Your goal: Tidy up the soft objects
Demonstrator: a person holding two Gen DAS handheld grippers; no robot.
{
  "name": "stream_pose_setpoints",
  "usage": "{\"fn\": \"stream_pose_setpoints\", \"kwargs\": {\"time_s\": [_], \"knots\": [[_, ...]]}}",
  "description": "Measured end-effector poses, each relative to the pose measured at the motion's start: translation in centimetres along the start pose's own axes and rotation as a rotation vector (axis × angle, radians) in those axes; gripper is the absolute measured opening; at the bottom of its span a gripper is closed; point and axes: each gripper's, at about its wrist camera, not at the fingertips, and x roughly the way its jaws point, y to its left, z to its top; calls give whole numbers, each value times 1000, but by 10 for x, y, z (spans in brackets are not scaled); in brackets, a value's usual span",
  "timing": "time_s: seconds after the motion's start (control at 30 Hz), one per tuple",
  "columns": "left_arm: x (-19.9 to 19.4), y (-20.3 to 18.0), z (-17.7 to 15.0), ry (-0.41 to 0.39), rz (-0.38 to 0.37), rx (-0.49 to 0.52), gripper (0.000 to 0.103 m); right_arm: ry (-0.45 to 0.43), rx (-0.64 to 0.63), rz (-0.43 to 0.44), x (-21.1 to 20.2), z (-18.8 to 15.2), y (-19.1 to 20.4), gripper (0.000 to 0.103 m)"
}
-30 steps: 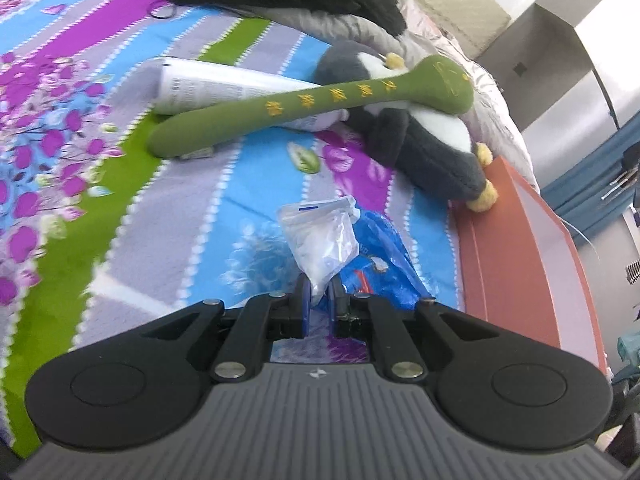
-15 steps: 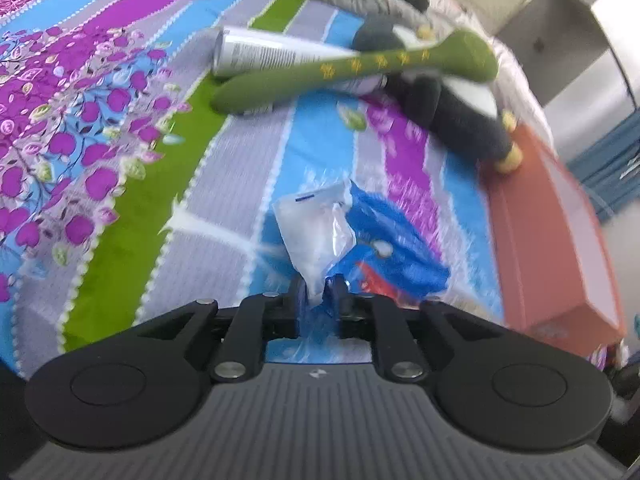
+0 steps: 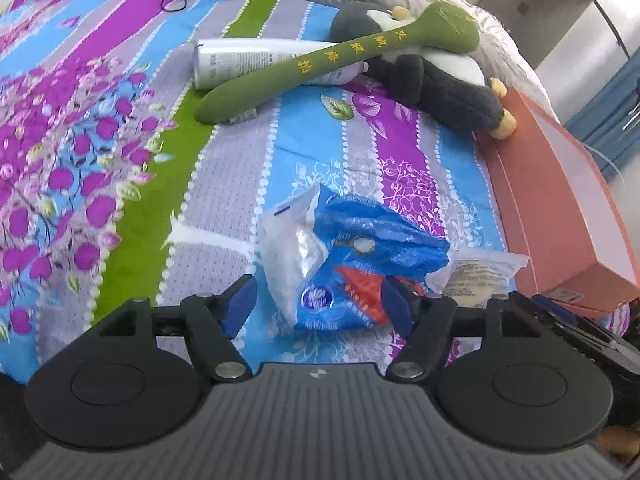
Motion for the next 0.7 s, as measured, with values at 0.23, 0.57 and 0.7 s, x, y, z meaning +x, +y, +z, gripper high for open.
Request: {"fn": "stream_pose_setpoints", "kwargs": {"time_s": [0.23,0.57,0.7], "knots": [[0,-7,16,-25,14,32,73,-33,26,-28,-17,2,-4,61],[12,-39,40,-27,9,234,74,4,-75,36,11,2,11,61],[19,-60,46,-45,4,391,74,13,-161,43,24,2,20,61]]}}
